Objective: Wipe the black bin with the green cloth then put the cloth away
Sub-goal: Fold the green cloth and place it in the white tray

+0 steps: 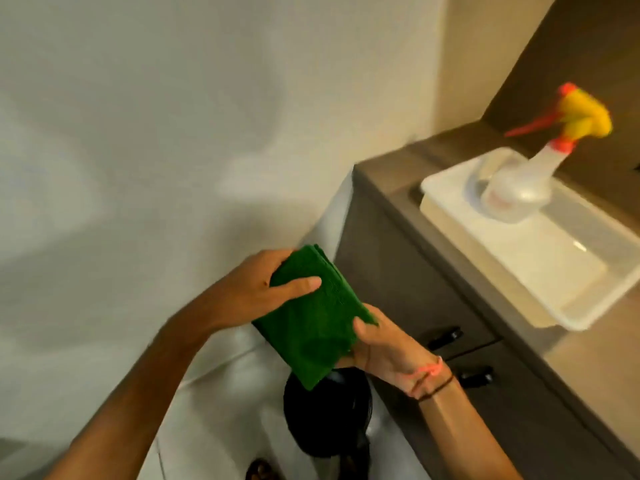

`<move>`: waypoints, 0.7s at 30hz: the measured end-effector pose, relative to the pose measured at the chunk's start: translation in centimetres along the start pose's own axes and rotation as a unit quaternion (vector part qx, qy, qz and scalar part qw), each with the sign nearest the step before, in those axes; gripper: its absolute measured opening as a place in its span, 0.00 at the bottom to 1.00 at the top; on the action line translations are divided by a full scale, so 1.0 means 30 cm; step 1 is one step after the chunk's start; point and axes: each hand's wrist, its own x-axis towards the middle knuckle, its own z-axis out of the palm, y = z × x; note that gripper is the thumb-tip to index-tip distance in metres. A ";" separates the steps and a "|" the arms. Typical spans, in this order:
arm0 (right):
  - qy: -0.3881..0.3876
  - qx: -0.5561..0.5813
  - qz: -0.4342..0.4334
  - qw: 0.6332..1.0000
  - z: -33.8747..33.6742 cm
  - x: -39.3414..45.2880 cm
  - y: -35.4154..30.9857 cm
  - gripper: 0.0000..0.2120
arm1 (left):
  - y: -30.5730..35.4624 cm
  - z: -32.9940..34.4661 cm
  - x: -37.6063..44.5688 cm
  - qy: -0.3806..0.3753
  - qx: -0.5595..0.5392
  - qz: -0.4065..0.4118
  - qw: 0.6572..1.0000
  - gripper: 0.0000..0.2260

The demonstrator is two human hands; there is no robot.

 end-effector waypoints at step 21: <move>0.507 -0.613 0.117 0.594 -0.408 -0.629 -0.603 0.21 | 0.633 0.787 0.679 -0.122 0.342 0.055 0.930 0.24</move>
